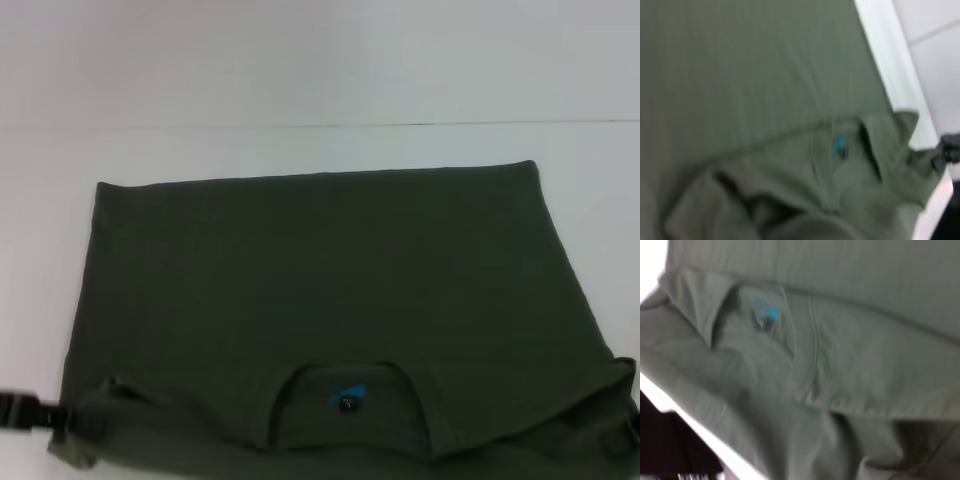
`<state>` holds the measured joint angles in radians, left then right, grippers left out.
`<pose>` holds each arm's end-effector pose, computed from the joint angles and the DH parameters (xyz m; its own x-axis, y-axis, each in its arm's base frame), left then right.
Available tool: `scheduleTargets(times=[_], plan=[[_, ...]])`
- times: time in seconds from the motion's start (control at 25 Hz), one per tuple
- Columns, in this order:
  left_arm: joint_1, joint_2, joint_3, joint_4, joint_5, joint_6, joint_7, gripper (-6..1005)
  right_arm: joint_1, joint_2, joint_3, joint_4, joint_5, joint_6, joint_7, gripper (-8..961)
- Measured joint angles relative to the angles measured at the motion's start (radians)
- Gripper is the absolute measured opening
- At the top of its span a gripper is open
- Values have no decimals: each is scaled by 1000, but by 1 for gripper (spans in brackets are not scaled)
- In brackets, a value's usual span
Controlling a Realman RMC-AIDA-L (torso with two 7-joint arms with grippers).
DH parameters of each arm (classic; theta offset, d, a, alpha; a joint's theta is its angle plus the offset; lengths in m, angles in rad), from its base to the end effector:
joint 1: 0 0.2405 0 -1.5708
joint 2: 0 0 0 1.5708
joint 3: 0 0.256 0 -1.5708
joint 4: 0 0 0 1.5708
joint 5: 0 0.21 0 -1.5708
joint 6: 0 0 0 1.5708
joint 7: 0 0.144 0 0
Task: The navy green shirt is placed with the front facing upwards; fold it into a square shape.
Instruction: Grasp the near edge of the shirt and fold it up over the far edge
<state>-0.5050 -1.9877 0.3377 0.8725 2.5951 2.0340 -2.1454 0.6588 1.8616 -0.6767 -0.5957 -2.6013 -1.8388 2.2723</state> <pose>-0.3159 0.2623 0.0797 0.2836 0.9491 0.1371 0.9431 -0.3019 0.1390 0.3085 0.3076 0.0627 0.2888 -0.9470 0.1407 -0.9561 -0.2930 -0.0097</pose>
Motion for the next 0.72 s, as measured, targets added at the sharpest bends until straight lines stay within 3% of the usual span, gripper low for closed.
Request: scheduleTargets(times=[0.16, 0.48, 0.72], plan=[[-33, 17, -45, -7, -42, -60, 0, 68, -4, -6, 108, -10, 2, 8, -2, 49], [-84, 18, -47, -51, -162, -183, -12, 68, -10, -14, 291, -10, 14, 77, -3, 49], [-99, 15, -48, -66, -247, -281, -23, 68, -29, -21, 354, -1, 91, 146, 9, 50]])
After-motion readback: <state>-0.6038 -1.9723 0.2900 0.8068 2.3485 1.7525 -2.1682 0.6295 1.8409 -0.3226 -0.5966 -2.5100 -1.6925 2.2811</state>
